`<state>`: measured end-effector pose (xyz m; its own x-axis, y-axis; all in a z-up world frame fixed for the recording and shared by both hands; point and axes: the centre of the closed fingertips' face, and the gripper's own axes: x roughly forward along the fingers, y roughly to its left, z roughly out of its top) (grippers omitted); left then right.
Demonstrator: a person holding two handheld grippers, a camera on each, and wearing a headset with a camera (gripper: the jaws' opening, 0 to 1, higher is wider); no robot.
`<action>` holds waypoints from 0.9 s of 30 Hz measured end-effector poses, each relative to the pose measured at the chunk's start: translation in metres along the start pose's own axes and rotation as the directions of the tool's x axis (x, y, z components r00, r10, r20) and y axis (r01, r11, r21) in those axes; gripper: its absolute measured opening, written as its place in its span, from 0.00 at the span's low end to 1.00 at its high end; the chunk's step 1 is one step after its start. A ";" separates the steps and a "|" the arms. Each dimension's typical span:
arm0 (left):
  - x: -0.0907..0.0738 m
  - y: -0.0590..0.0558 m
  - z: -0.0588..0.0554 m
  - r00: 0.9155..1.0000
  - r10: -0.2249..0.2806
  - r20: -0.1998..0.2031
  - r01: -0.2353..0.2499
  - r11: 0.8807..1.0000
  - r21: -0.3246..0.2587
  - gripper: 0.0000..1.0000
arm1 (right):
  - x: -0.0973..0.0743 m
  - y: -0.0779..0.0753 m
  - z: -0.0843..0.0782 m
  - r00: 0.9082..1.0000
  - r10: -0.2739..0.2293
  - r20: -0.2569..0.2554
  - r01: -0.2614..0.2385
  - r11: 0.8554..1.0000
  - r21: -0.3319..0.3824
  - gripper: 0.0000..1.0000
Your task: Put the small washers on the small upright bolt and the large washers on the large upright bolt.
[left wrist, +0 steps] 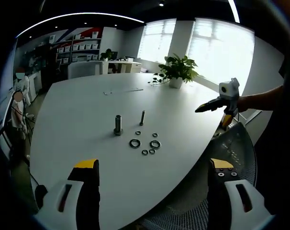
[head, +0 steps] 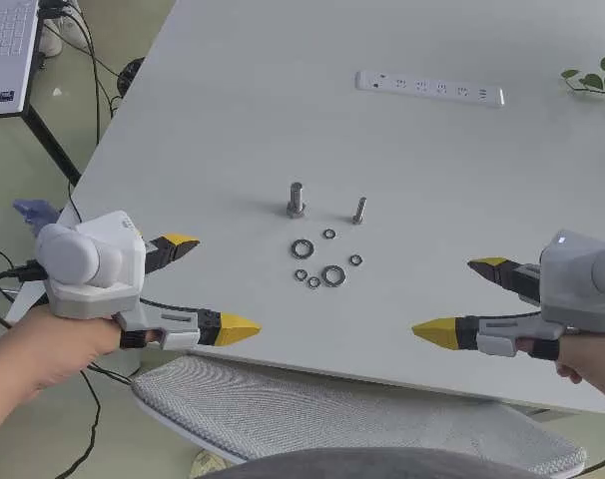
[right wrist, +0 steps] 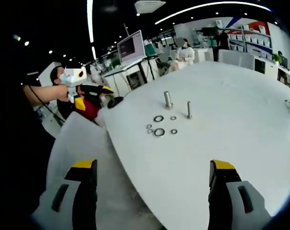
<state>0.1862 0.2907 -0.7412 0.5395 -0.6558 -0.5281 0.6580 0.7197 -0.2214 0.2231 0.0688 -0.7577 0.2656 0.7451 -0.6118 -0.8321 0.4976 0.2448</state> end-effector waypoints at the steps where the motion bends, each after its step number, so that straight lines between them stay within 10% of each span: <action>1: -0.001 0.000 0.000 1.000 -0.001 0.003 0.001 1.000 -0.003 0.94 | 0.001 0.001 -0.001 1.000 0.012 -0.009 -0.012 1.000 0.009 0.88; 27: -0.002 -0.005 -0.004 1.000 -0.018 -0.009 0.018 1.000 0.017 0.92 | 0.028 -0.009 0.024 0.995 0.022 -0.099 -0.030 0.997 -0.076 0.76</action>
<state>0.1793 0.2894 -0.7420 0.5227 -0.6668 -0.5312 0.6768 0.7034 -0.2171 0.2495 0.0953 -0.7593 0.1971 0.7082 -0.6779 -0.8744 0.4397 0.2052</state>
